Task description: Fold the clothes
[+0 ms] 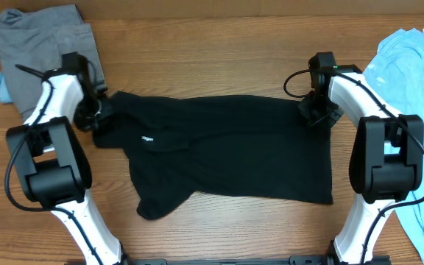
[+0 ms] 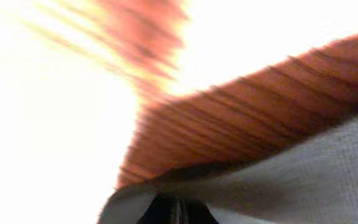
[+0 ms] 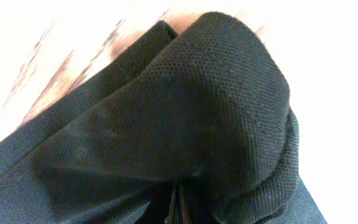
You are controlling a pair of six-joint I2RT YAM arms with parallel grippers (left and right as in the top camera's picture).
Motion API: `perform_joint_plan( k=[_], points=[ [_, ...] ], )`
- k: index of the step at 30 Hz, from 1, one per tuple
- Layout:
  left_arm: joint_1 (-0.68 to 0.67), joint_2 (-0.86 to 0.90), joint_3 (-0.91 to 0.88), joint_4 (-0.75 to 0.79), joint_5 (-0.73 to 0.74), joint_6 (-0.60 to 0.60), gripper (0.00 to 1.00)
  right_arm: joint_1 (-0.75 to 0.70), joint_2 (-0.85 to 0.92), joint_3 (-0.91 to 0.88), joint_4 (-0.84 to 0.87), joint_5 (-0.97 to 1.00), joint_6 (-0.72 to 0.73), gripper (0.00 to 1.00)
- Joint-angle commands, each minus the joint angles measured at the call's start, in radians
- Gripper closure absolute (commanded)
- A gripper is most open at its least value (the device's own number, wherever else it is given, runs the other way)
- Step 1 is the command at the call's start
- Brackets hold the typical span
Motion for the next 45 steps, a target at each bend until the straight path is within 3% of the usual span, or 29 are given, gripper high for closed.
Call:
perform_joint_plan(
  k=[1, 9, 12, 15, 21, 22, 23, 25, 29, 33, 40, 45],
  points=[
    [0.011, -0.017, 0.11, -0.068, -0.004, -0.011, 0.96, -0.019, -0.015, 0.004, -0.002, 0.056, -0.01, 0.96],
    [-0.082, -0.018, 0.397, -0.271, 0.018, -0.01, 0.96, -0.009, -0.038, 0.138, -0.066, 0.029, -0.064, 0.96],
    [-0.141, -0.018, 0.459, -0.318, 0.08, 0.022, 0.95, -0.008, -0.049, 0.165, -0.073, -0.028, -0.116, 0.9],
    [-0.211, -0.015, 0.458, -0.348, 0.132, 0.034, 0.93, -0.008, -0.048, 0.166, -0.072, -0.09, -0.139, 0.85],
    [-0.356, -0.01, 0.336, -0.33, 0.137, 0.029, 0.9, -0.008, -0.047, 0.164, -0.088, -0.089, -0.144, 0.85],
    [-0.402, -0.01, 0.246, -0.278, 0.138, 0.022, 0.89, -0.008, -0.047, 0.158, -0.092, -0.09, -0.174, 0.71],
    [-0.417, -0.01, 0.21, -0.257, 0.137, 0.022, 0.89, -0.008, -0.046, 0.156, -0.093, -0.09, -0.19, 0.67],
    [-0.435, -0.01, 0.149, -0.219, 0.141, 0.015, 0.88, -0.008, -0.046, 0.148, -0.1, -0.089, -0.195, 0.67],
    [-0.44, -0.01, 0.021, -0.105, 0.141, 0.011, 0.92, -0.006, -0.046, 0.108, -0.084, -0.09, -0.195, 0.83],
    [-0.424, -0.01, -0.047, -0.056, 0.139, 0.011, 0.92, -0.007, -0.046, 0.046, -0.034, -0.09, -0.195, 0.84],
    [-0.366, -0.01, -0.083, -0.072, 0.112, 0.023, 0.9, -0.011, -0.046, -0.048, 0.043, -0.089, -0.19, 0.86],
    [-0.293, -0.01, -0.084, -0.166, -0.024, -0.04, 0.93, -0.024, -0.046, -0.054, 0.014, -0.014, -0.134, 0.96]
  ],
)
